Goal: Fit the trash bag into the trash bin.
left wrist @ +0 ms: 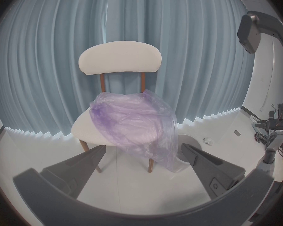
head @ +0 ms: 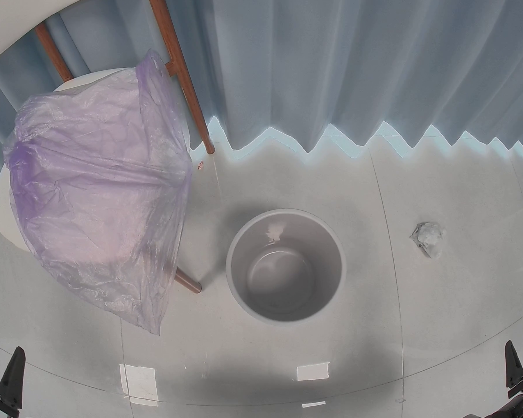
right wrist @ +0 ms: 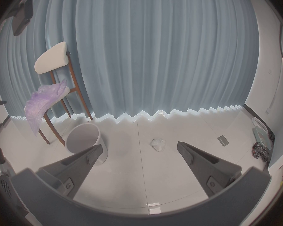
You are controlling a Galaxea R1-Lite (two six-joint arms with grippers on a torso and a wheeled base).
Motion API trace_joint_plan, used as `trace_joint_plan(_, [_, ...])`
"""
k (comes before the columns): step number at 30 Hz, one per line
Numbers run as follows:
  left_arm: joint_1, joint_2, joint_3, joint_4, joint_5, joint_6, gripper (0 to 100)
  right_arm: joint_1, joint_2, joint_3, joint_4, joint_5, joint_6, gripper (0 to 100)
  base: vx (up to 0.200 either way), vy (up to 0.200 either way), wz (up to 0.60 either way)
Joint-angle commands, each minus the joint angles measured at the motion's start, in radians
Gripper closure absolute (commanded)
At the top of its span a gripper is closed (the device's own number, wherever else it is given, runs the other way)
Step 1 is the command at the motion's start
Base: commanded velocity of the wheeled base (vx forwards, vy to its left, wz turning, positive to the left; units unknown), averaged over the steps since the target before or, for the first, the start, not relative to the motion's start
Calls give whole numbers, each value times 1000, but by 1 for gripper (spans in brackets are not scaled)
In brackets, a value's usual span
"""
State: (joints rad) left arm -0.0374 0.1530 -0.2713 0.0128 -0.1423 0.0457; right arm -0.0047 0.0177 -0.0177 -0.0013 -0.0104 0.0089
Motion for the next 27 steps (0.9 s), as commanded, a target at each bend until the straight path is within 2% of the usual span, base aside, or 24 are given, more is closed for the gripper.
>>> trace_joint_plan(1, [-10,123,-55,-10,-26,-1,0,0,-18,18,0,0,0,0,0,0,0])
trace_joint_plan(8, [-9,292,-123,-68,-48,-3,0,0,-18,18,0,0,0,0,0,0,0])
trace_joint_plan(17, [-16,435,-172,-66,-83,28,0,0,-18,18,0,0,0,0,0,0,0])
trace_joint_plan(23, [-32,562,-221,-71,-92,184,0,0,-18,18,0,0,0,0,0,-200,0])
trace_joint_plan(27, [-33,625,-261,-74,-82,270,0,0,-18,18,0,0,0,0,0,0,0])
